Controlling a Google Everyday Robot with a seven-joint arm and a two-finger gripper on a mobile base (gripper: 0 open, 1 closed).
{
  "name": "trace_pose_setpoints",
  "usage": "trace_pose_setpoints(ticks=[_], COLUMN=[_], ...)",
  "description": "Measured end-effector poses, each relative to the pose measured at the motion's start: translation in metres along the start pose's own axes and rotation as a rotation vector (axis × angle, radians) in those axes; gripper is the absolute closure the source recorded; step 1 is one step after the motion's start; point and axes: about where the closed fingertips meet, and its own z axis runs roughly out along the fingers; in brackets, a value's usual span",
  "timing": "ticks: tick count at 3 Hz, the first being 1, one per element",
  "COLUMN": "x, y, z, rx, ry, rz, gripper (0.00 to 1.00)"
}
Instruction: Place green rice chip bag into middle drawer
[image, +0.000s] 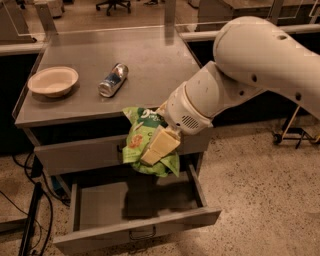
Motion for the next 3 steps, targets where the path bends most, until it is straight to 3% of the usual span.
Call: trace_pose_setpoints(ticks=[1, 3], x=[0.012, 0.053], y=[0.008, 0.013], z=[0.027, 0.072], rx=[-0.052, -0.1], ry=[0.0, -0.009], rz=[0.032, 0.153], gripper=[1.0, 1.0])
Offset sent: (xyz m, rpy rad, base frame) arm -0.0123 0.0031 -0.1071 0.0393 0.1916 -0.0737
